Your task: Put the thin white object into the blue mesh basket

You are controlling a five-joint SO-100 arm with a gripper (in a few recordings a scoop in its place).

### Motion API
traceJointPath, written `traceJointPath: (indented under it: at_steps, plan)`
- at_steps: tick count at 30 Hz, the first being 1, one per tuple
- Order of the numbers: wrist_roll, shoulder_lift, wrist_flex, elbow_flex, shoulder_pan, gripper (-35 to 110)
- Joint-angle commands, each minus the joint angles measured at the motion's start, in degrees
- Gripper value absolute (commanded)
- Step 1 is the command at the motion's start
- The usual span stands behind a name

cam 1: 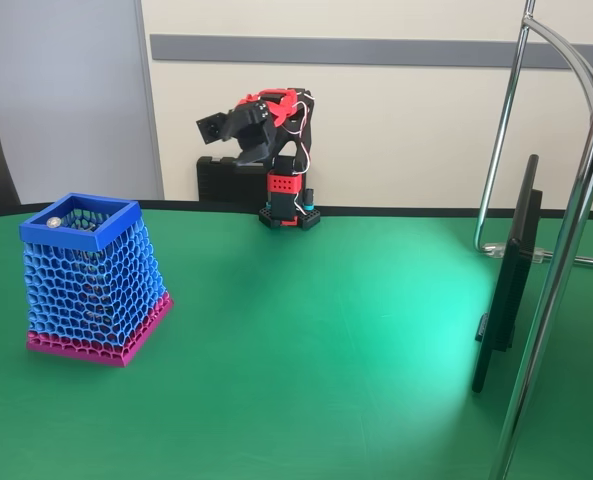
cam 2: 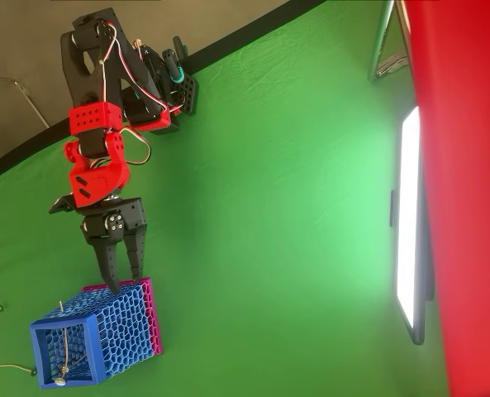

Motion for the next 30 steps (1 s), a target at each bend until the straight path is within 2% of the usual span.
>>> traceJointPath:
  at_steps: [1,13,23,30]
  plan:
    - [-3.87,5.36,-1.05,3.25,-2.55,21]
    - [-11.34,24.87,1.14,23.12,-9.23,19]
    - [-15.38,38.76,3.43,38.41,-10.02,19]
    - [-16.08,43.68,6.59,42.54,-9.93,19]
